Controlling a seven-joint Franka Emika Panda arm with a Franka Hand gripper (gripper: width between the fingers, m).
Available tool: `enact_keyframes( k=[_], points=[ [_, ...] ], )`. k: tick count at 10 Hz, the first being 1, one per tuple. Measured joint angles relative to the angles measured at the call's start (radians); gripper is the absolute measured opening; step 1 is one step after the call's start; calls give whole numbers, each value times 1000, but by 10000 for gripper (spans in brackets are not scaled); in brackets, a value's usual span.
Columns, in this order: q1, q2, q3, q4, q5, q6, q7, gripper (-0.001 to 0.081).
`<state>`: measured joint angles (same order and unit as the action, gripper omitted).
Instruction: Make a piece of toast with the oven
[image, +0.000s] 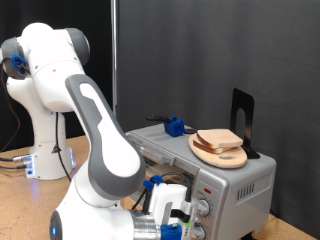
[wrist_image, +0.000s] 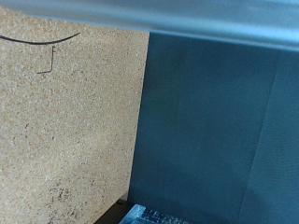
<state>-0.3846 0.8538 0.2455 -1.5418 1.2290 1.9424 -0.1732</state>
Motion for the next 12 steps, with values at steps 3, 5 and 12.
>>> enact_keyframes(
  k=[3, 5, 12],
  points=[
    [-2, -8, 9, -35, 66, 32, -128, 754],
    [-3, -8, 9, -42, 84, 37, -149, 793],
    [-4, -12, 7, -56, 80, 34, -62, 808]
  ],
)
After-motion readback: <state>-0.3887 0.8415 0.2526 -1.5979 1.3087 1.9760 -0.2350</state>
